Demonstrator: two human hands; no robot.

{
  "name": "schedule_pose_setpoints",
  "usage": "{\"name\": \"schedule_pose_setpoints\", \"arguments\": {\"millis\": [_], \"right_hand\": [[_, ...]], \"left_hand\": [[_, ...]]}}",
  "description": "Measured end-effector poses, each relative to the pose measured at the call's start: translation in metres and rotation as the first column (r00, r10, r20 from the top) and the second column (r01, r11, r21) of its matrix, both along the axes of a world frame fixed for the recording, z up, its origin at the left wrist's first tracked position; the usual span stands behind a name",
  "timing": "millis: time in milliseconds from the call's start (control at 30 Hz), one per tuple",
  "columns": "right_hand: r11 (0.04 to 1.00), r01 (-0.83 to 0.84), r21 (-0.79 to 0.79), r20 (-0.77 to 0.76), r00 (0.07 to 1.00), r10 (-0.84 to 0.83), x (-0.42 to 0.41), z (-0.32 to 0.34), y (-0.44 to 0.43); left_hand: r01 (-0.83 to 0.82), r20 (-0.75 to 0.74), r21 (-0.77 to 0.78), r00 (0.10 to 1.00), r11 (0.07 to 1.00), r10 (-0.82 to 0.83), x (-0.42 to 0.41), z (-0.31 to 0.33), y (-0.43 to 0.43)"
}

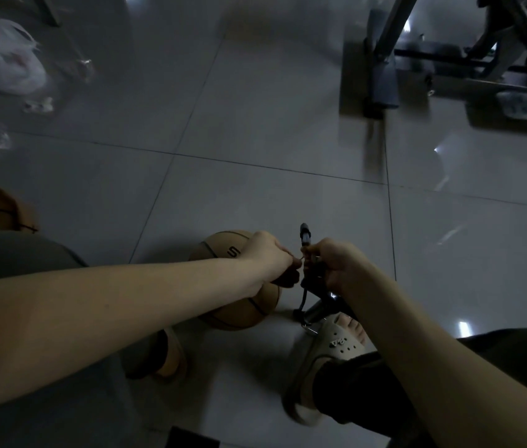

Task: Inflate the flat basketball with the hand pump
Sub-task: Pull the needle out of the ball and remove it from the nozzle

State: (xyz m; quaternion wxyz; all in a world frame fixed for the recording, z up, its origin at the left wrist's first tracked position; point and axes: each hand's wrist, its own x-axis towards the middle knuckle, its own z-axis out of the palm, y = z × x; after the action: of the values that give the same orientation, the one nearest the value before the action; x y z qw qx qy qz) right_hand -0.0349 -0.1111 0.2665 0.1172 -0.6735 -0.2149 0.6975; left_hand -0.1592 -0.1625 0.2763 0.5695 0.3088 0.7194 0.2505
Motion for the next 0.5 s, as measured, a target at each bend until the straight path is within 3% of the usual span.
{"name": "schedule_pose_setpoints", "arguments": {"millis": [233,500], "right_hand": [[0.996,-0.031,0.08,0.109,0.994,0.022,-0.001,0.004,-0.003],[0.999,-0.044,-0.01,0.011,0.999,0.044,0.0,0.003,0.0]], "left_hand": [[0.046,0.03,-0.055,0.999,0.997,-0.044,-0.002,-0.003,0.003],[0.1,-0.074,0.027,0.992,0.995,-0.098,0.001,-0.01,0.0]]}}
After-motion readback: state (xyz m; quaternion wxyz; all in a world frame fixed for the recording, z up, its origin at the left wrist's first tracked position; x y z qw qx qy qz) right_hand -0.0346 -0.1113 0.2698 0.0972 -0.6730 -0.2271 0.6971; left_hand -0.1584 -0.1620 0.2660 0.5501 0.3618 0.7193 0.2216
